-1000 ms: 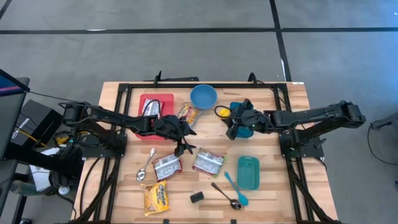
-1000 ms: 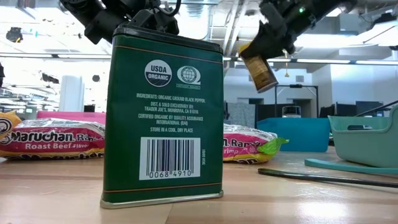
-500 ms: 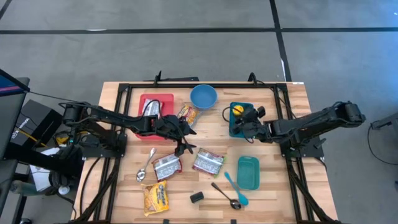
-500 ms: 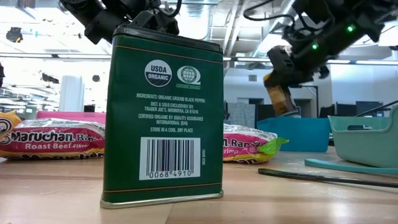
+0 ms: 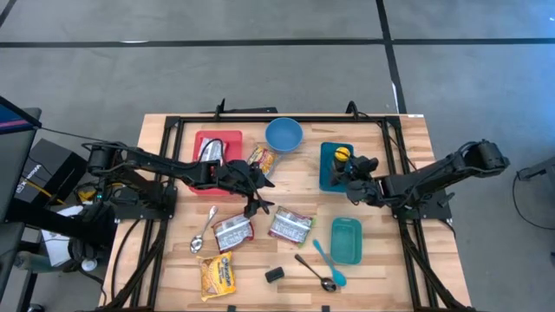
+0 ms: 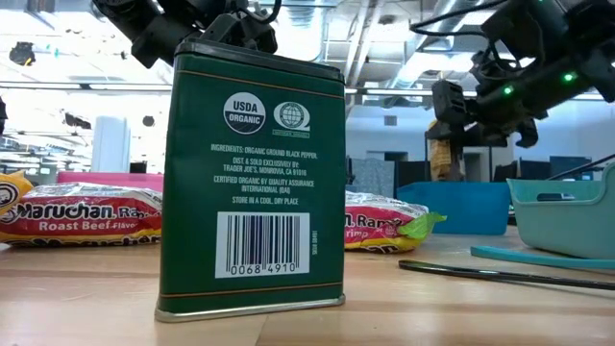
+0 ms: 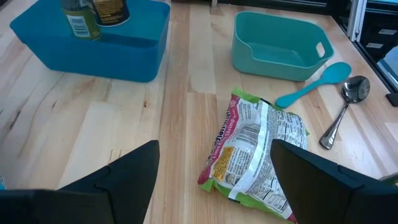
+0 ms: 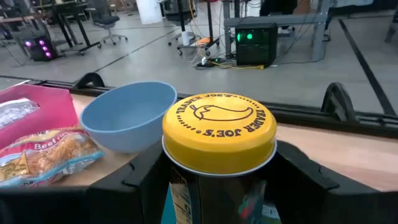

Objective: Pick & Place Food Item
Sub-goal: Put the yellow seasoning bottle into the blue bin

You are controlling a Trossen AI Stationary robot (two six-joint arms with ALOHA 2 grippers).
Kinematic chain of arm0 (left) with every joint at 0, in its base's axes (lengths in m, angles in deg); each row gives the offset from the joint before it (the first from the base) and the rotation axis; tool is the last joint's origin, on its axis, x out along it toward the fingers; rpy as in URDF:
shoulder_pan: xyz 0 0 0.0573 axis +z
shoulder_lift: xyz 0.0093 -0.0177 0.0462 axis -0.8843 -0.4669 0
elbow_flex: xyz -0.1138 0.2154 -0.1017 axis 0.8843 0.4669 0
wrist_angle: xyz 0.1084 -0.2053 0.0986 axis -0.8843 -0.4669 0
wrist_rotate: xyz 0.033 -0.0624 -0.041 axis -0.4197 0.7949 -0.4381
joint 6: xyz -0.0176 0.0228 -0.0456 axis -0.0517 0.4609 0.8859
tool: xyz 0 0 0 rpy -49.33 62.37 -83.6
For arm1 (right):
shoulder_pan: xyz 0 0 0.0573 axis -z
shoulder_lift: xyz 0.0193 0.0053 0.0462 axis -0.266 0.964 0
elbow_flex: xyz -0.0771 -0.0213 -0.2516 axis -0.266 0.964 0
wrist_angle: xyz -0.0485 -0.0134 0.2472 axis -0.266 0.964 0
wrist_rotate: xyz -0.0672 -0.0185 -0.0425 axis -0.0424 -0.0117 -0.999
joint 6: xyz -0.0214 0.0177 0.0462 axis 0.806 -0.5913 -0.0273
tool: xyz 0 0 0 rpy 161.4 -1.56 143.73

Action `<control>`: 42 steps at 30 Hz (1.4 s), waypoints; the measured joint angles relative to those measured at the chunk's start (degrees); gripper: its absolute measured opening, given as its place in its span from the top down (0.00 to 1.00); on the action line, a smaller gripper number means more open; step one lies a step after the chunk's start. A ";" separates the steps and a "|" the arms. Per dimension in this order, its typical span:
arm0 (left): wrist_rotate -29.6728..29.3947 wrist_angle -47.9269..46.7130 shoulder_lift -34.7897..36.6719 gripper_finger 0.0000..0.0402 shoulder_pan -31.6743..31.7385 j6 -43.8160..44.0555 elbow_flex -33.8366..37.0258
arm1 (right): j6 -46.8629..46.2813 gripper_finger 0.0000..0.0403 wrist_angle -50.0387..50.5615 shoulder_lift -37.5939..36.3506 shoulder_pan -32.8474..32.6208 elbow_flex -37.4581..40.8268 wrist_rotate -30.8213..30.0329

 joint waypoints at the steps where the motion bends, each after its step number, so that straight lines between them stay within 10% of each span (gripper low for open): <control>1: 0.01 -0.02 0.00 0.25 -0.01 0.00 0.00 | -0.38 0.46 0.01 0.00 -0.01 0.34 0.00; 42: 0.04 0.07 0.00 0.25 -0.01 0.00 0.00 | 4.03 0.38 -25.93 21.40 3.60 1.26 0.36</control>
